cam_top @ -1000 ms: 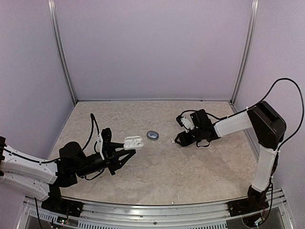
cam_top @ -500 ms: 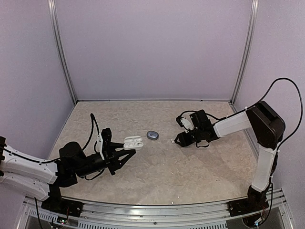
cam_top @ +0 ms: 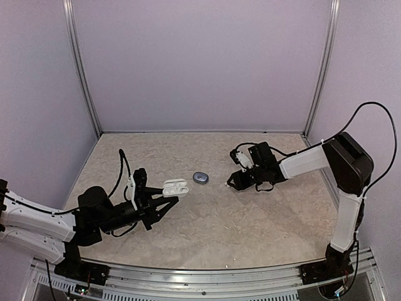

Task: Insert the wireless bluetooth earbuds into the charging case
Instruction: Pick up the left earbud from the center of the board.

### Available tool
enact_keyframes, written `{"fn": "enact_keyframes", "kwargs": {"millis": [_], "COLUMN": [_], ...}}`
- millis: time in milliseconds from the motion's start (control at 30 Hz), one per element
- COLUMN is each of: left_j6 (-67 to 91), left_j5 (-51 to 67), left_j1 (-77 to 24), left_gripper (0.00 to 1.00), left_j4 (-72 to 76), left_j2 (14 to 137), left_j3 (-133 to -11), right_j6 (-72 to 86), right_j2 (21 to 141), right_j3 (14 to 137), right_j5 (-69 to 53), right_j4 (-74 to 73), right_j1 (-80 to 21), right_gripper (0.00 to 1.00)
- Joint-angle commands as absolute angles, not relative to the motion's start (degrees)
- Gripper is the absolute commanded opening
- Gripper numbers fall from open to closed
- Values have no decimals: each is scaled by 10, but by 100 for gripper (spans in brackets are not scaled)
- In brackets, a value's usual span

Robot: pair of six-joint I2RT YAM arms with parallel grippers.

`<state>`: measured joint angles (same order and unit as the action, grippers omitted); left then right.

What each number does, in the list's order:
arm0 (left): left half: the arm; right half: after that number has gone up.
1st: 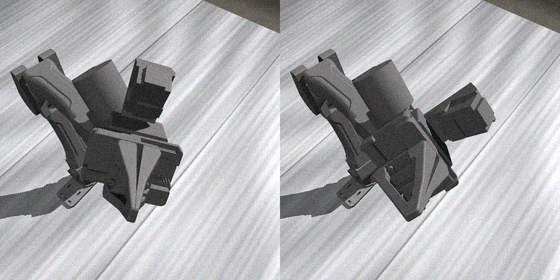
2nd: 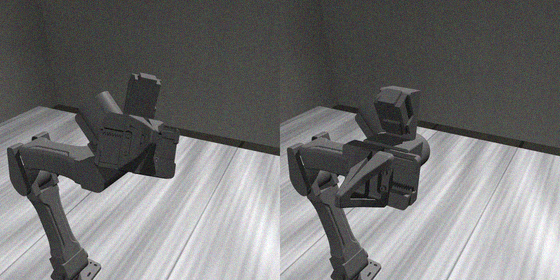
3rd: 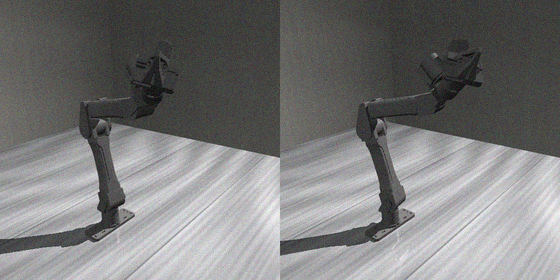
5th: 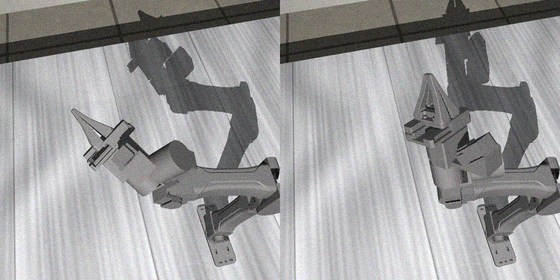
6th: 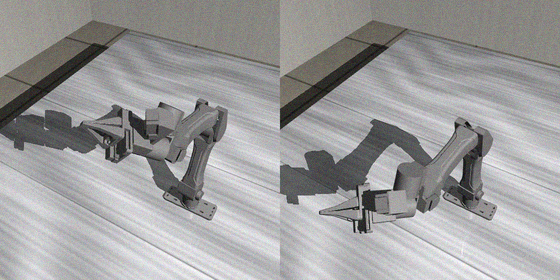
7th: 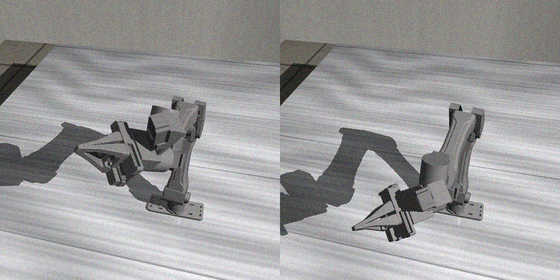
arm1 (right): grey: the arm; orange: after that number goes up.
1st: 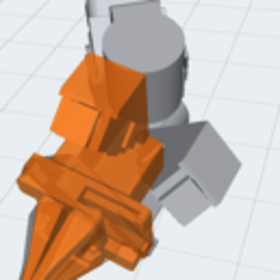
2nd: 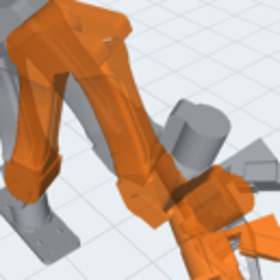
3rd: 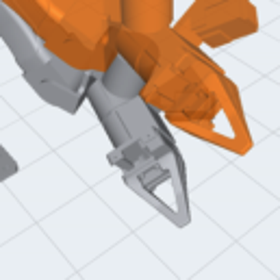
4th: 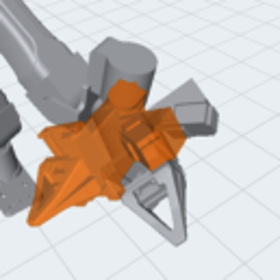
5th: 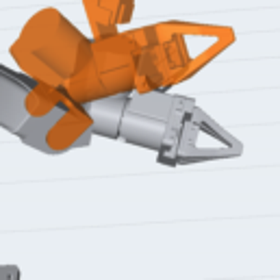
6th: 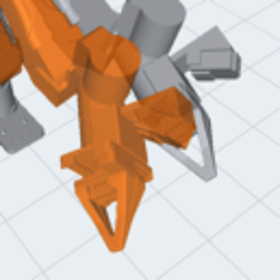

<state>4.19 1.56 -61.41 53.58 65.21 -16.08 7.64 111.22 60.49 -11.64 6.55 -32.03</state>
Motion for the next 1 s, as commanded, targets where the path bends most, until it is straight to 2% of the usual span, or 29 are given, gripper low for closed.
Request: {"fn": "enact_keyframes", "kwargs": {"millis": [0, 300, 500, 833, 933, 967], "left_j6": [32, 31, 30, 31, 31, 31], "left_j5": [25, 28, 30, 39, 39, 39], "left_j1": [-609, -607, -606, -604, -604, -605], "left_gripper": [3, 3, 3, 3, 3, 3], "left_j4": [553, 554, 553, 555, 554, 553], "left_j2": [655, 661, 664, 671, 671, 670], "left_j3": [-163, -166, -170, -174, -173, -174], "right_j6": [79, 74, 77, 82, 83, 84], "right_j2": [1127, 1141, 1144, 1138, 1127, 1124], "right_j3": [615, 626, 623, 615, 611, 611], "right_j5": [-129, -135, -155, -173, -172, -169], "right_j4": [71, 65, 64, 67, 72, 73], "right_j1": [-316, -316, -316, -317, -317, -317], "right_gripper": [50, 46, 32, 27, 29, 32]}}
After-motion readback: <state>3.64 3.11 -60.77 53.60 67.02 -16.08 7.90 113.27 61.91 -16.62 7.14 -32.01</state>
